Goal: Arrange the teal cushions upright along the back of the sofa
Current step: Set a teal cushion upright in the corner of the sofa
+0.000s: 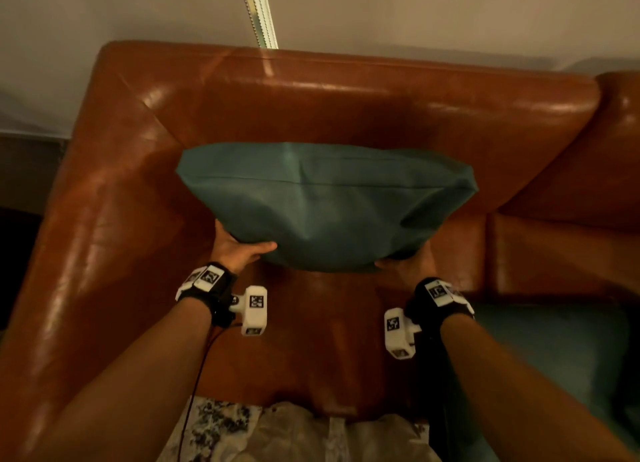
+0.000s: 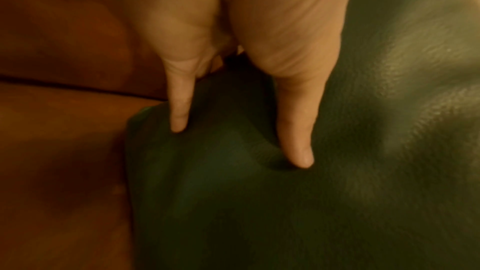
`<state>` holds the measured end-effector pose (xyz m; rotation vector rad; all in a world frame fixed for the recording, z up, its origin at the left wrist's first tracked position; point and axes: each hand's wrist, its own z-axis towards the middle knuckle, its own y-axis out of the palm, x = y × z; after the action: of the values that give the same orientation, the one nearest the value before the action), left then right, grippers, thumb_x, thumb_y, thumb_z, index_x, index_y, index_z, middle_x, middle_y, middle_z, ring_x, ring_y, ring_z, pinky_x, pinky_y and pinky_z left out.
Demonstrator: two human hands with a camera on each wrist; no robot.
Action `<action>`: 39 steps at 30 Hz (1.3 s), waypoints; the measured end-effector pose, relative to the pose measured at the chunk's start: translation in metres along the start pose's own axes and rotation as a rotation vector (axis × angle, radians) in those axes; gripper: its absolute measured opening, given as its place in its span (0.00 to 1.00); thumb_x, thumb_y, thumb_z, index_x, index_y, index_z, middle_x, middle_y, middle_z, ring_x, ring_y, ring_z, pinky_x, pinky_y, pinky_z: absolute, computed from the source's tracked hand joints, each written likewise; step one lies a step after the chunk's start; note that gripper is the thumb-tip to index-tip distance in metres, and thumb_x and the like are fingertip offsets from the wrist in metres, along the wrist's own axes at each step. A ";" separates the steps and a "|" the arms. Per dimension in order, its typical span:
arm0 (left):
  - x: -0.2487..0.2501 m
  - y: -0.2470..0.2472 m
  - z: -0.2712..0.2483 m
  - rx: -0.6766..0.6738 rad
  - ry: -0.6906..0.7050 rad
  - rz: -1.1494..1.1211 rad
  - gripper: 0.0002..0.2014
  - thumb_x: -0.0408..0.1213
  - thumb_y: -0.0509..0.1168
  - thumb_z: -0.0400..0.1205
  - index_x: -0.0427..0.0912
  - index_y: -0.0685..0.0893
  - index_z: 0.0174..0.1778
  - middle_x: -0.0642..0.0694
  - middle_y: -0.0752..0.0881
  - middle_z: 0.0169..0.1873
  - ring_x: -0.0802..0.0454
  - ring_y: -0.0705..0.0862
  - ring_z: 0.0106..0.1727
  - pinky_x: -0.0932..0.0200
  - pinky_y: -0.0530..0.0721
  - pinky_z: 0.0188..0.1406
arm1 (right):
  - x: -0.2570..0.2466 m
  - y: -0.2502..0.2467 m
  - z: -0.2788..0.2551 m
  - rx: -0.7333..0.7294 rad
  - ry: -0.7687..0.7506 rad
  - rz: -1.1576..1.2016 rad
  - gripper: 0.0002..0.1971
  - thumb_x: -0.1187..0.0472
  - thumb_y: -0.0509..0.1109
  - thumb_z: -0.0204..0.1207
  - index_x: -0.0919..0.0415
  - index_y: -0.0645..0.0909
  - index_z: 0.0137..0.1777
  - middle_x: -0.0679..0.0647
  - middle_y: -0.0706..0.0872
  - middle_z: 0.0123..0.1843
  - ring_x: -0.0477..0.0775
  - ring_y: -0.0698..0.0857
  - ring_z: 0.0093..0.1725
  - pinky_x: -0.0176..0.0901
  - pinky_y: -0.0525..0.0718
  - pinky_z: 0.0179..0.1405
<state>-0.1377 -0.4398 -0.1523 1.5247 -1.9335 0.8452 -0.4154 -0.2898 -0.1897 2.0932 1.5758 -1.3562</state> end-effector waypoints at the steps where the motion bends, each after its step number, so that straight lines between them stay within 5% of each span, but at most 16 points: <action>1: 0.004 0.002 0.007 -0.010 -0.013 0.012 0.45 0.17 0.78 0.62 0.51 0.65 0.68 0.47 0.81 0.63 0.39 0.82 0.66 0.36 0.84 0.56 | -0.004 0.002 0.007 -0.015 -0.009 -0.005 0.54 0.65 0.88 0.52 0.59 0.61 0.77 0.57 0.74 0.75 0.57 0.75 0.70 0.48 0.75 0.66; 6: 0.017 0.006 0.033 -0.020 -0.043 0.060 0.45 0.22 0.82 0.59 0.49 0.67 0.68 0.45 0.83 0.67 0.40 0.83 0.64 0.36 0.85 0.51 | -0.006 0.000 0.027 -0.040 -0.013 0.021 0.58 0.69 0.87 0.53 0.59 0.55 0.80 0.57 0.69 0.79 0.59 0.69 0.77 0.44 0.69 0.68; 13: 0.020 0.011 0.029 0.019 -0.039 0.045 0.45 0.22 0.81 0.61 0.51 0.65 0.68 0.52 0.80 0.65 0.44 0.80 0.63 0.37 0.83 0.52 | -0.003 0.007 0.030 0.039 -0.019 0.044 0.58 0.67 0.88 0.50 0.57 0.58 0.78 0.57 0.70 0.77 0.61 0.71 0.76 0.61 0.72 0.75; 23: -0.001 0.014 -0.012 0.086 -0.048 -0.052 0.48 0.27 0.78 0.68 0.60 0.62 0.79 0.51 0.75 0.75 0.43 0.78 0.70 0.35 0.82 0.61 | 0.000 -0.018 0.011 -0.117 0.124 -0.017 0.61 0.65 0.84 0.61 0.50 0.43 0.84 0.58 0.63 0.83 0.62 0.66 0.80 0.55 0.72 0.73; 27: -0.014 0.024 -0.033 0.112 -0.054 -0.088 0.42 0.26 0.73 0.75 0.58 0.62 0.80 0.48 0.74 0.77 0.44 0.76 0.71 0.33 0.80 0.62 | 0.013 -0.049 -0.004 -0.233 0.290 -0.317 0.52 0.54 0.84 0.63 0.50 0.55 0.83 0.60 0.71 0.80 0.66 0.76 0.73 0.56 0.81 0.62; 30: -0.018 0.028 -0.042 0.139 -0.036 -0.064 0.42 0.28 0.74 0.73 0.57 0.64 0.80 0.49 0.75 0.76 0.43 0.76 0.74 0.37 0.79 0.63 | 0.030 -0.077 -0.019 -0.305 0.454 -0.519 0.58 0.46 0.84 0.57 0.45 0.52 0.84 0.60 0.68 0.81 0.68 0.76 0.72 0.57 0.81 0.48; 34: -0.010 0.021 -0.032 0.166 0.069 0.052 0.50 0.35 0.84 0.57 0.59 0.68 0.75 0.55 0.80 0.70 0.47 0.81 0.69 0.35 0.79 0.69 | 0.030 -0.077 -0.025 -0.249 0.243 -0.303 0.58 0.59 0.83 0.63 0.50 0.46 0.85 0.59 0.62 0.85 0.63 0.66 0.81 0.55 0.70 0.71; 36: -0.004 0.019 -0.028 0.151 0.055 0.114 0.52 0.35 0.85 0.56 0.55 0.68 0.75 0.55 0.80 0.69 0.48 0.81 0.66 0.35 0.80 0.67 | 0.018 -0.068 -0.018 -0.274 0.209 -0.309 0.54 0.58 0.84 0.63 0.52 0.53 0.84 0.60 0.67 0.82 0.65 0.70 0.78 0.57 0.73 0.71; 39: -0.005 0.021 -0.040 0.129 -0.024 0.104 0.46 0.25 0.78 0.68 0.52 0.63 0.79 0.52 0.76 0.68 0.49 0.78 0.63 0.42 0.82 0.55 | 0.022 -0.065 -0.017 -0.379 0.348 -0.524 0.52 0.50 0.86 0.54 0.50 0.65 0.79 0.60 0.75 0.76 0.69 0.78 0.69 0.65 0.81 0.61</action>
<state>-0.1563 -0.4029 -0.1327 1.5238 -2.0249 1.0191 -0.4608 -0.2376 -0.1736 1.8183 2.4257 -0.7256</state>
